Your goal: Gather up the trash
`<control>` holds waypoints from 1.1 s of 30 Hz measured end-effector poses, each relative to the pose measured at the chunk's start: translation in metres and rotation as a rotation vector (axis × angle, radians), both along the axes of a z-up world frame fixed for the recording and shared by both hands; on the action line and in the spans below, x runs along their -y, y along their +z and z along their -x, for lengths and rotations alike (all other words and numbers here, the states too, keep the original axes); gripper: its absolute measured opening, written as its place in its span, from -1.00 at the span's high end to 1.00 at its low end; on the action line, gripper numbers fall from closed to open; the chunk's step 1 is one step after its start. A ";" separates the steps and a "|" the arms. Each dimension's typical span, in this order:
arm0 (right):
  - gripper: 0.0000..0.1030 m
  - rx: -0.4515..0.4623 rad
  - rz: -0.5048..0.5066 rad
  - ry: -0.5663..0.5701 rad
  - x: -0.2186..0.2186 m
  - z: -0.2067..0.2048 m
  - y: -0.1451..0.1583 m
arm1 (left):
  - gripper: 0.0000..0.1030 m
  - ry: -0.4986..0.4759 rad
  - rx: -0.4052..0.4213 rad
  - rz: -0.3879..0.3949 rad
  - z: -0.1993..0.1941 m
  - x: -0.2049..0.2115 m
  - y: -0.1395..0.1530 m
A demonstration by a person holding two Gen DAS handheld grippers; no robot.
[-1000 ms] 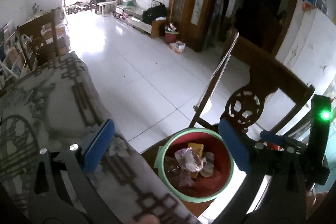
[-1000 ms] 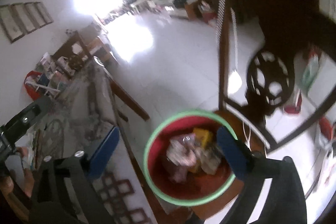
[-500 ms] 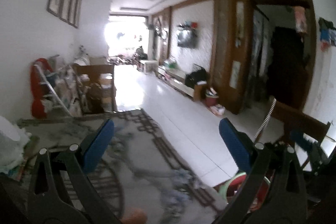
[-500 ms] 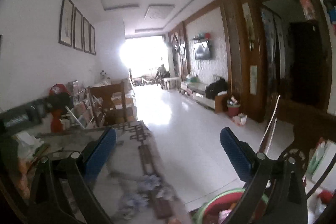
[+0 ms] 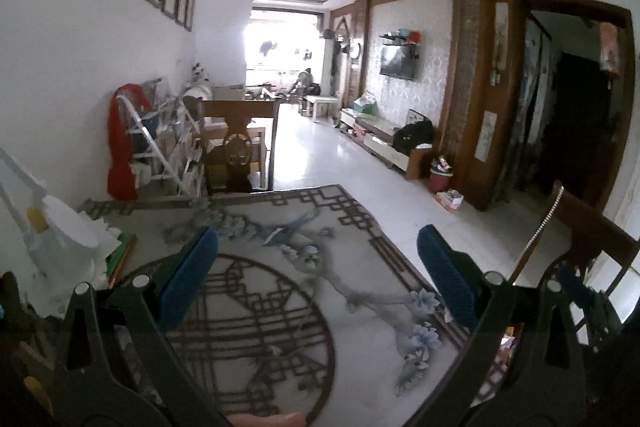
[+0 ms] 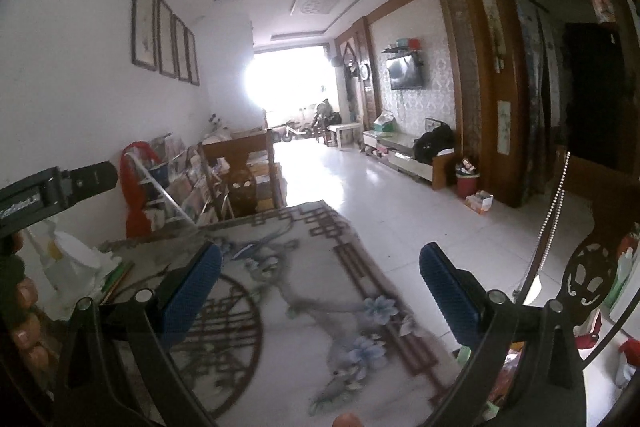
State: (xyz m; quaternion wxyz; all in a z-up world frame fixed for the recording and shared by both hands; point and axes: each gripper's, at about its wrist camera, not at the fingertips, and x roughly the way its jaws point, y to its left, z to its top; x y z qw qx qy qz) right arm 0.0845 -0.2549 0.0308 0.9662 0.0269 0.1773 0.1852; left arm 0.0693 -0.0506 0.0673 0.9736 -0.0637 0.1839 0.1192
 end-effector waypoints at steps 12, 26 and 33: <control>-0.86 -0.012 0.022 -0.007 -0.022 0.020 0.000 | -0.90 0.011 -0.016 0.034 0.029 -0.025 -0.003; -0.86 -0.029 0.035 -0.016 -0.021 0.030 -0.003 | -0.90 -0.033 -0.022 0.048 0.036 -0.025 -0.002; -0.86 -0.034 0.037 -0.022 -0.015 0.031 -0.002 | -0.90 -0.050 -0.026 0.047 0.032 -0.024 -0.002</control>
